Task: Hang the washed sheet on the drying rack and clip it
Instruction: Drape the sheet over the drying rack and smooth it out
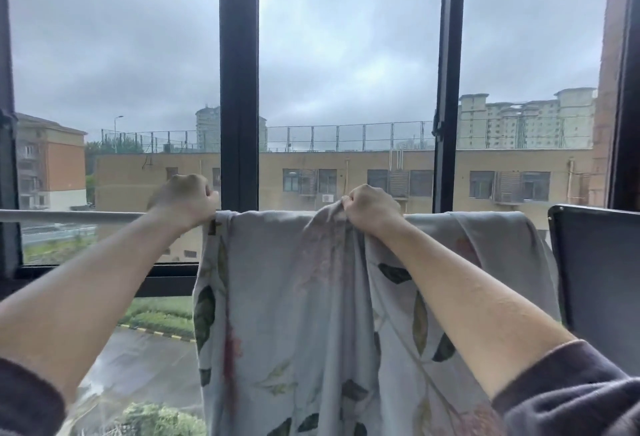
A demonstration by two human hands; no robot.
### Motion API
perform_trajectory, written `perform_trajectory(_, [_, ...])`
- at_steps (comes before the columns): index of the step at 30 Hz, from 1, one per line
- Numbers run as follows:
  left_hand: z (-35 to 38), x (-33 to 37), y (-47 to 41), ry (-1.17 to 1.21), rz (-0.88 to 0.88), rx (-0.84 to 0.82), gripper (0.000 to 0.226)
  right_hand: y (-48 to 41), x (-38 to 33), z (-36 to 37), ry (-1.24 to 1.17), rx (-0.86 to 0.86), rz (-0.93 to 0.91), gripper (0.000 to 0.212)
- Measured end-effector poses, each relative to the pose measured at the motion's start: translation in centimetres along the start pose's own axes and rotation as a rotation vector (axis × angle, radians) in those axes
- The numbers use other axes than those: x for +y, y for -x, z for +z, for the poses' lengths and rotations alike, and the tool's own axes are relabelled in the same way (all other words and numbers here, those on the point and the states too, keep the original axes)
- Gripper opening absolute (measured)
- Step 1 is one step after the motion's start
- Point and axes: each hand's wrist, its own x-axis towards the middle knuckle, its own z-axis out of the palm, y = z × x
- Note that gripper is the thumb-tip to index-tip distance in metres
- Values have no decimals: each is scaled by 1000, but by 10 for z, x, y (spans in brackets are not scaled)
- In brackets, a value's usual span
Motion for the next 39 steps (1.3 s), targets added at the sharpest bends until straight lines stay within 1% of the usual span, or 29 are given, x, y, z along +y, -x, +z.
perform_trajectory(3, [6,6,41,117,188,244,24,6,-1,2,99,-14,-65,34])
perform_trajectory(4, [6,6,55,146,221,270,28,8,-1,2,111,-16,-82,33])
perform_trajectory(5, [8,4,67,153,222,258,32,10,-1,2,118,-18,-94,32])
perform_trajectory(7, [14,1,86,126,143,138,37,12,-2,-1,125,-16,-109,32])
perform_trajectory(8, [18,-1,92,143,111,84,32,13,-2,-2,123,-17,-113,33])
perform_trajectory(9, [22,-2,95,210,83,34,24,14,-2,-2,119,-20,-115,32])
perform_trajectory(10, [25,-3,95,320,46,-13,16,15,-2,-3,114,-24,-113,31])
perform_trajectory(11, [25,-5,92,454,7,-37,13,15,-2,-3,111,-28,-108,32])
perform_trajectory(13, [20,-5,82,723,-44,-13,21,15,-1,-4,116,-40,-85,35])
perform_trajectory(16, [-3,-2,58,1161,-113,-25,41,14,-2,-6,94,-70,-59,34])
perform_trajectory(17, [-13,-3,48,1251,-186,-14,45,15,-2,-7,84,-79,-54,32])
perform_trajectory(18, [-24,-7,36,1273,-291,27,46,15,-3,-8,80,-81,-47,31])
perform_trajectory(19, [-34,-14,25,1201,-383,87,42,16,-4,-8,82,-73,-37,30])
perform_trajectory(20, [-41,-24,13,1045,-445,137,38,17,-4,-7,85,-55,-29,31])
perform_trajectory(21, [-45,-36,6,844,-465,135,35,17,-4,-6,90,-32,-24,33])
perform_trajectory(22, [-45,-46,3,651,-440,63,36,17,-3,-5,97,-10,-24,34])
perform_trajectory(23, [-47,-53,5,487,-387,-58,41,18,-4,-4,103,4,-28,35])
perform_trajectory(24, [-45,-56,6,376,-334,-188,48,19,-4,-3,107,10,-34,35])
perform_trajectory(25, [-42,-58,8,322,-294,-294,49,19,-5,-3,110,13,-41,35])
perform_trajectory(26, [-39,-59,7,315,-277,-346,44,20,-6,-2,113,15,-46,35])
perform_trajectory(27, [-37,-59,7,342,-266,-343,35,20,-6,-2,116,16,-49,35])
perform_trajectory(29, [-32,-67,0,443,-310,-256,24,19,-6,-1,119,14,-48,34])
perform_trajectory(31, [-30,-79,-6,517,-427,-155,19,19,-4,-2,120,8,-42,32])
perform_trajectory(34, [-32,-96,-10,511,-572,-20,15,19,-2,-3,110,-12,-43,31])
perform_trajectory(36, [-30,-100,-8,458,-584,6,15,18,-4,-2,110,-22,-51,36])
perform_trajectory(37, [-28,-100,-6,380,-558,22,15,18,-6,-1,104,-24,-58,38])
perform_trajectory(39, [-23,-96,3,149,-494,43,17,18,-8,1,74,-27,-75,41])
